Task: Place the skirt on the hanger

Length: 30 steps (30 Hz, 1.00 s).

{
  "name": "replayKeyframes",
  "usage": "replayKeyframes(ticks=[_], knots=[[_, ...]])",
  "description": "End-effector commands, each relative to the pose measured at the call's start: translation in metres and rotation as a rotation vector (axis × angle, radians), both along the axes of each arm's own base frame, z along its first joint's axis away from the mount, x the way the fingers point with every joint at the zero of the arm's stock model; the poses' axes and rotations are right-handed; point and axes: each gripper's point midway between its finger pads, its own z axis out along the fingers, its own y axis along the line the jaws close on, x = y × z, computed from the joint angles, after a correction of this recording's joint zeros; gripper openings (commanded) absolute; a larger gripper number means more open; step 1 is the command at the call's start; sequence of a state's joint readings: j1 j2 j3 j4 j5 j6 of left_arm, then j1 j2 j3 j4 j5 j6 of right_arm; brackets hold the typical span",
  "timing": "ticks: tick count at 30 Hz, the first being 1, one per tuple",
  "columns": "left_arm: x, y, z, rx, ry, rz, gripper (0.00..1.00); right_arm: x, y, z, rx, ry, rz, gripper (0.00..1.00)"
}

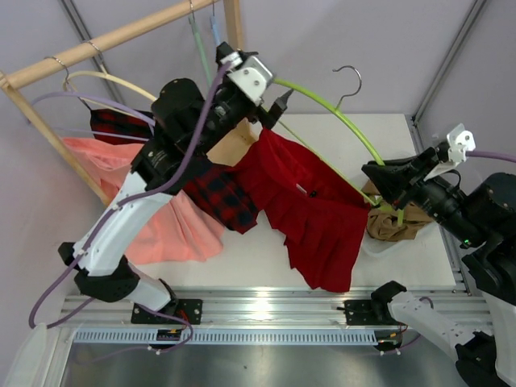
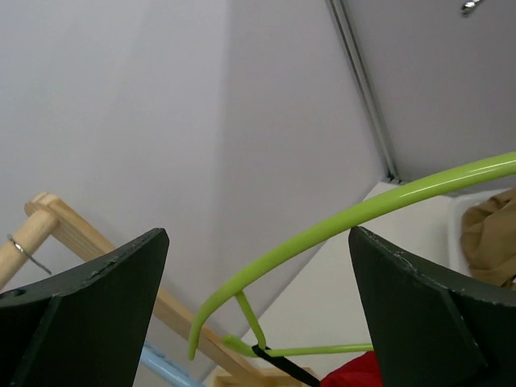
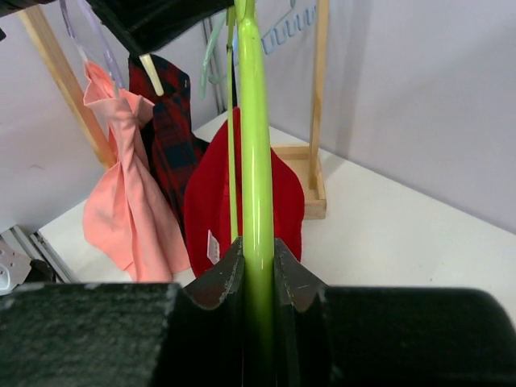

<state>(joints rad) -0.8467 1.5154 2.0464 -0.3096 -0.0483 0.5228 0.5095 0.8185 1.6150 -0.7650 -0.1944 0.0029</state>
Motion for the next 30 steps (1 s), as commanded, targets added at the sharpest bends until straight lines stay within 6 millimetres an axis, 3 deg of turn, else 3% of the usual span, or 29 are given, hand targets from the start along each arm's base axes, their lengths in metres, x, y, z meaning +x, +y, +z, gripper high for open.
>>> replayKeyframes(ticks=[1, 7, 9, 10, 12, 20, 22, 23, 30], knots=[[-0.032, 0.052, 0.067, -0.315, -0.015, 0.014, 0.99, -0.007, -0.012, 0.0, 0.0, -0.013, -0.04, 0.0], [-0.023, 0.099, 0.056, -0.455, 0.12, 0.215, 1.0, -0.034, -0.012, 0.004, 0.053, -0.041, 0.031, 0.0], [-0.013, 0.107, 0.039, -0.461, 0.2, 0.28, 0.99, -0.042, -0.006, 0.008, 0.062, -0.051, 0.085, 0.0], [-0.016, 0.115, 0.048, -0.491, 0.207, 0.288, 1.0, -0.044, -0.003, 0.009, 0.064, -0.054, 0.102, 0.0], [-0.012, 0.123, 0.037, -0.516, 0.279, 0.32, 0.99, -0.046, 0.002, 0.013, 0.072, -0.071, 0.14, 0.0], [-0.004, 0.151, 0.004, -0.547, 0.407, 0.409, 0.99, -0.04, 0.019, 0.035, 0.104, -0.098, 0.207, 0.0], [-0.012, 0.162, 0.008, -0.575, 0.395, 0.408, 0.99, -0.034, 0.029, 0.038, 0.11, -0.077, 0.244, 0.0], [-0.008, 0.161, -0.006, -0.557, 0.415, 0.42, 1.0, -0.034, 0.031, 0.042, 0.117, -0.084, 0.256, 0.0], [-0.019, 0.186, -0.022, -0.58, 0.43, 0.44, 1.0, -0.011, 0.041, 0.054, 0.121, -0.097, 0.237, 0.0]])
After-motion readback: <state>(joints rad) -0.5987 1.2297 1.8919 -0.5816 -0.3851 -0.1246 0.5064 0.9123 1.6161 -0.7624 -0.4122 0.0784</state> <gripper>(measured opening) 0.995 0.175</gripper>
